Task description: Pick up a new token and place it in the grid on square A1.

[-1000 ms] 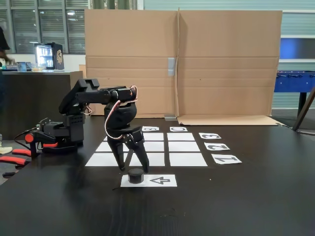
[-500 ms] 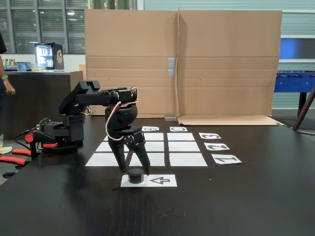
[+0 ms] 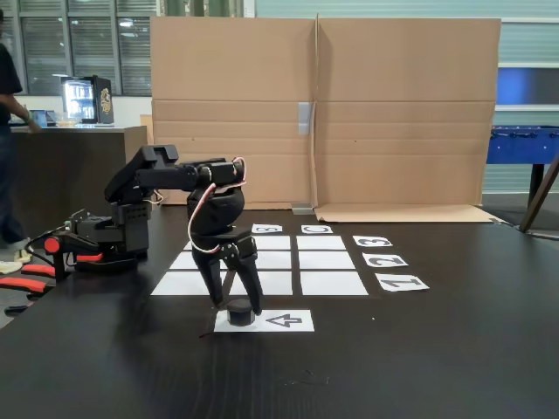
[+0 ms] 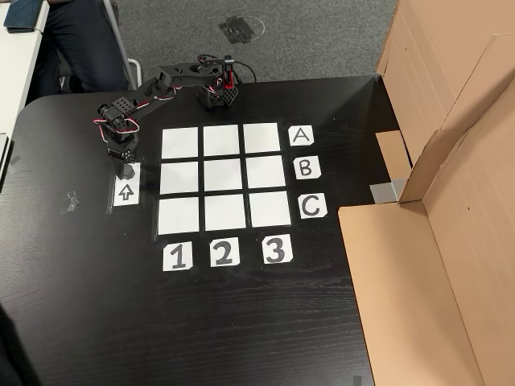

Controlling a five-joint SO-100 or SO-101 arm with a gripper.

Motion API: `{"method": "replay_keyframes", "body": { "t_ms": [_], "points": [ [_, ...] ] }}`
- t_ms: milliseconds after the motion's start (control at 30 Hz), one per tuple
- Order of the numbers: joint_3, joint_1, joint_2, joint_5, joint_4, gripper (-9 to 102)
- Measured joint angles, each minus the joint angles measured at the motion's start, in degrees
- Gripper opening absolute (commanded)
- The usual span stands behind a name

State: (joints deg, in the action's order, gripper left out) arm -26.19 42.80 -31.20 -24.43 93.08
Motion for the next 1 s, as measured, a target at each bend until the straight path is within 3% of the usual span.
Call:
{"method": "replay_keyframes", "body": {
  "t_ms": [1000],
  "points": [
    [4.0, 0.0, 0.7, 0.0, 2.5, 13]
  ]
}}
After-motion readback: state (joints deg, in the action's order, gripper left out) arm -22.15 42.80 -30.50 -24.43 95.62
